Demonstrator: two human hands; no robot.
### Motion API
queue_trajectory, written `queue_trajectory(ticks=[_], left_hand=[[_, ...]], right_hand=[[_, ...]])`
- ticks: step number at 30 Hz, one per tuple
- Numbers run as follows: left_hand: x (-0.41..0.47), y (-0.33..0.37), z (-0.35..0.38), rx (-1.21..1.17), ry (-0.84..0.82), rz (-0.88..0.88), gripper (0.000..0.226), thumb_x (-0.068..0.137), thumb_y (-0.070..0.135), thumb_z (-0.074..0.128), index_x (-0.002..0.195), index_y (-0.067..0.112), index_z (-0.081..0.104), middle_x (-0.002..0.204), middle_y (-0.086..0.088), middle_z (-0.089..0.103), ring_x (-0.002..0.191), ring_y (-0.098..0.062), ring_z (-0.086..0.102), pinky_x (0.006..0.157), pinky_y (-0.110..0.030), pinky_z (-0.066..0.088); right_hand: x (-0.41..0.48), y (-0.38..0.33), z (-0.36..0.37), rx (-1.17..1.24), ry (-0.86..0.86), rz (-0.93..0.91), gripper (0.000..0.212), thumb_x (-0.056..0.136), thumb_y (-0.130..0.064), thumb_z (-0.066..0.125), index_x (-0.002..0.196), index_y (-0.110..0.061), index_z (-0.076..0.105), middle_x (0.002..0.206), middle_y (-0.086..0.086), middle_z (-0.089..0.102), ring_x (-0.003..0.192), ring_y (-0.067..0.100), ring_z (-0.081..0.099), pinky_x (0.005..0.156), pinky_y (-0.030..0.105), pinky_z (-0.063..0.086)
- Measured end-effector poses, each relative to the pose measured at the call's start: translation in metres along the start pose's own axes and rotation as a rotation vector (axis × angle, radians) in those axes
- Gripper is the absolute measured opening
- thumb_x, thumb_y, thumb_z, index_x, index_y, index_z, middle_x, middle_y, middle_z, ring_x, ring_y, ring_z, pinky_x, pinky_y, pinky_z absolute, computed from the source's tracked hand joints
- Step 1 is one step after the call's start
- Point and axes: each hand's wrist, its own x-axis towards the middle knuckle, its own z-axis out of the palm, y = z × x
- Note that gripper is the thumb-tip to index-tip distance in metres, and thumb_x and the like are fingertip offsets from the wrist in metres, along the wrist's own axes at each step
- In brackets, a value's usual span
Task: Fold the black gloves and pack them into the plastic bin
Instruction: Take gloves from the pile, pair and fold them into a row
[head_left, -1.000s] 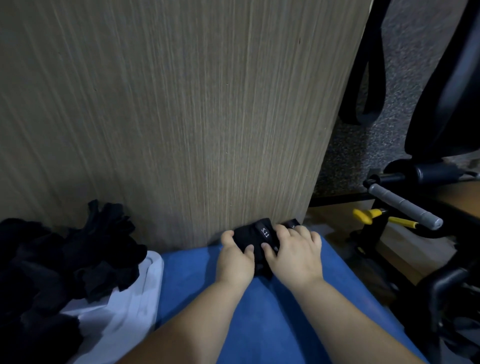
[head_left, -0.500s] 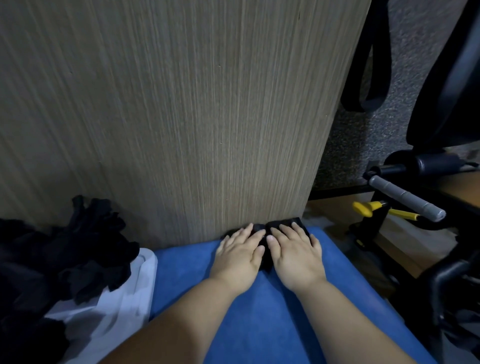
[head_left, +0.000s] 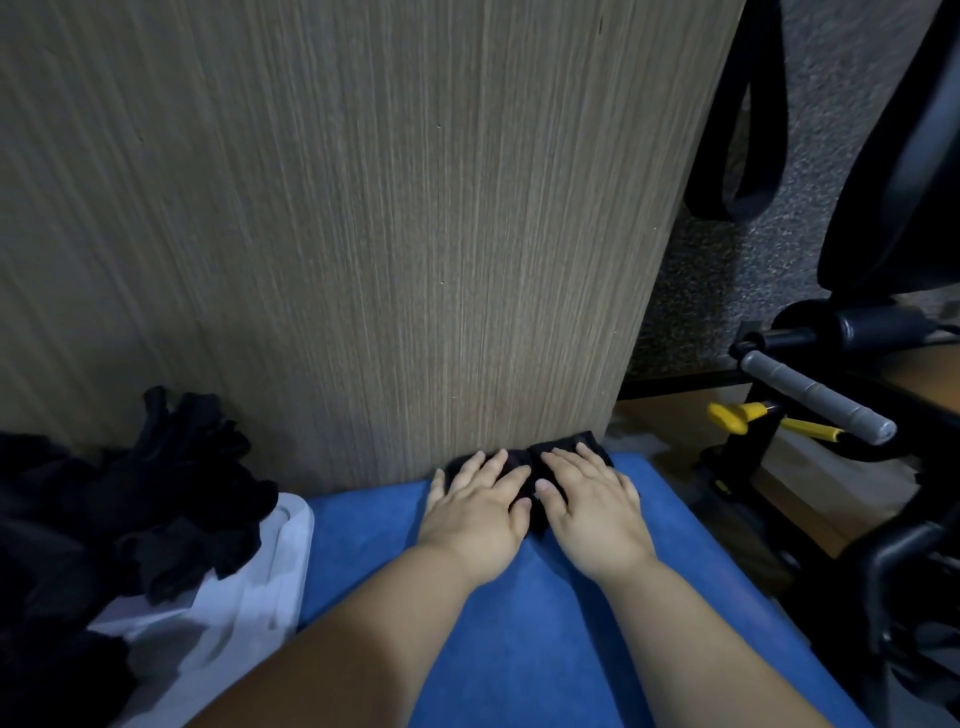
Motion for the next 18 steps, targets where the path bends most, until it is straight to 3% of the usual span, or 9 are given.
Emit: queue_trajectory(ticks=[5, 8, 10, 12, 15, 18], left_hand=[[-0.001, 0.001, 0.0, 0.012, -0.045, -0.01, 0.05, 0.101, 0.047, 0.02, 0.151, 0.041, 0.013, 0.161, 0.016, -0.005, 0.147, -0.01, -0.014, 0.118, -0.05, -0.01], [-0.003, 0.001, -0.005, 0.013, -0.037, -0.006, 0.051, 0.102, 0.048, 0.022, 0.151, 0.042, 0.01, 0.161, 0.014, -0.005, 0.147, -0.013, -0.014, 0.117, -0.048, -0.012], [-0.009, 0.001, -0.009, -0.02, -0.006, -0.018, 0.052, 0.102, 0.046, 0.024, 0.151, 0.04, 0.009, 0.161, 0.013, 0.0, 0.148, -0.013, -0.011, 0.117, -0.045, -0.01], [-0.021, 0.0, -0.015, -0.056, 0.034, -0.026, 0.052, 0.103, 0.042, 0.027, 0.152, 0.038, 0.011, 0.161, 0.013, 0.006, 0.148, -0.012, -0.005, 0.119, -0.041, -0.006], [-0.048, -0.008, -0.028, -0.126, 0.119, -0.068, 0.05, 0.102, 0.037, 0.032, 0.151, 0.032, 0.022, 0.157, 0.011, 0.024, 0.147, -0.012, 0.01, 0.118, -0.034, 0.009], [-0.088, -0.026, -0.042, -0.156, 0.212, -0.147, 0.045, 0.101, 0.037, 0.037, 0.145, 0.028, 0.037, 0.145, 0.009, 0.043, 0.138, -0.012, 0.027, 0.112, -0.027, 0.023]], right_hand=[[0.0, -0.001, 0.003, -0.062, 0.002, -0.025, 0.047, 0.102, -0.043, 0.024, 0.147, -0.031, 0.033, 0.154, -0.016, 0.029, 0.147, 0.005, 0.004, 0.117, 0.035, 0.0], [-0.001, -0.003, 0.004, -0.1, 0.032, -0.033, 0.059, 0.095, -0.049, 0.009, 0.145, -0.032, 0.037, 0.152, -0.017, 0.033, 0.147, 0.006, 0.007, 0.118, 0.04, -0.003], [-0.001, -0.005, 0.004, -0.1, 0.087, -0.042, 0.072, 0.086, -0.054, 0.001, 0.14, -0.033, 0.044, 0.147, -0.018, 0.04, 0.146, 0.006, 0.012, 0.117, 0.042, -0.007], [-0.002, -0.008, 0.003, -0.096, 0.173, -0.046, 0.07, 0.084, -0.053, 0.006, 0.131, -0.032, 0.054, 0.138, -0.017, 0.051, 0.143, 0.009, 0.024, 0.115, 0.043, -0.007], [-0.007, -0.014, -0.002, -0.1, 0.335, -0.066, 0.049, 0.088, -0.045, 0.026, 0.113, -0.03, 0.066, 0.118, -0.014, 0.064, 0.13, 0.014, 0.044, 0.112, 0.043, 0.008], [-0.016, -0.029, -0.008, -0.017, 0.408, -0.107, 0.031, 0.088, -0.037, 0.042, 0.101, -0.028, 0.069, 0.104, -0.01, 0.066, 0.113, 0.015, 0.05, 0.097, 0.041, 0.029]])
